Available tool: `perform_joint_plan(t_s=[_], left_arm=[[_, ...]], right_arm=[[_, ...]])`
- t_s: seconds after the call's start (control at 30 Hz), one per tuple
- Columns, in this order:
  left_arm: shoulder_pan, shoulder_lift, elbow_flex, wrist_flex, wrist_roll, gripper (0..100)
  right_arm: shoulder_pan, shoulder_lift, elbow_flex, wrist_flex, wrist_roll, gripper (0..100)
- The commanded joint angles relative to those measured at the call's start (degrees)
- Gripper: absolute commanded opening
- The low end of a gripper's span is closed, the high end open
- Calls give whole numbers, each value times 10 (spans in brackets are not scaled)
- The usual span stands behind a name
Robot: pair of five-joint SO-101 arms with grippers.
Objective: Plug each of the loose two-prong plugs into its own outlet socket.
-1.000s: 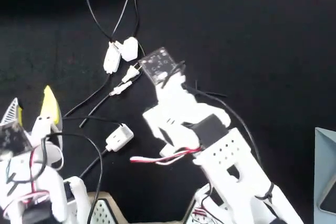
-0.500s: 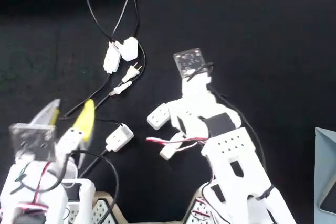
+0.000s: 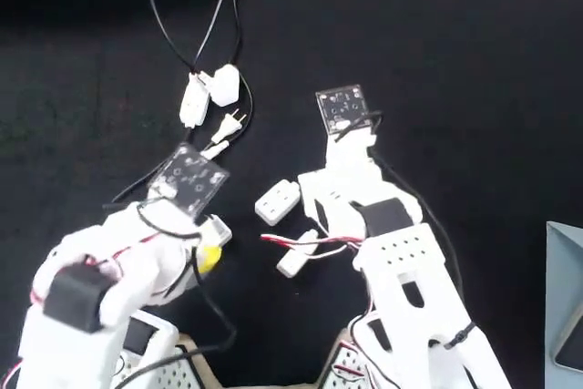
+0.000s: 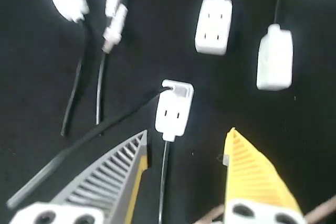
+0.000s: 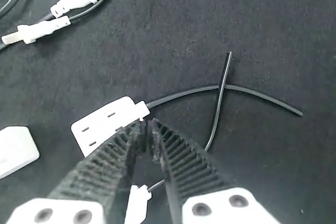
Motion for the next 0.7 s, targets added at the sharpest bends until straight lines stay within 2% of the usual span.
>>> perform_joint_plan(t_s=[0.0, 0.1, 0.27, 0.67], left_arm=[[7, 60, -25, 4, -16, 234], [7, 133, -12, 1, -32, 235], [7, 239, -1, -48, -34, 239], [-14, 374, 104, -278, -35, 239]], right_arm=[[8, -9, 0, -21, -5, 12], [8, -9, 0, -21, -5, 12], [8, -9, 0, -21, -5, 12], [8, -9, 1, -20, -5, 12]])
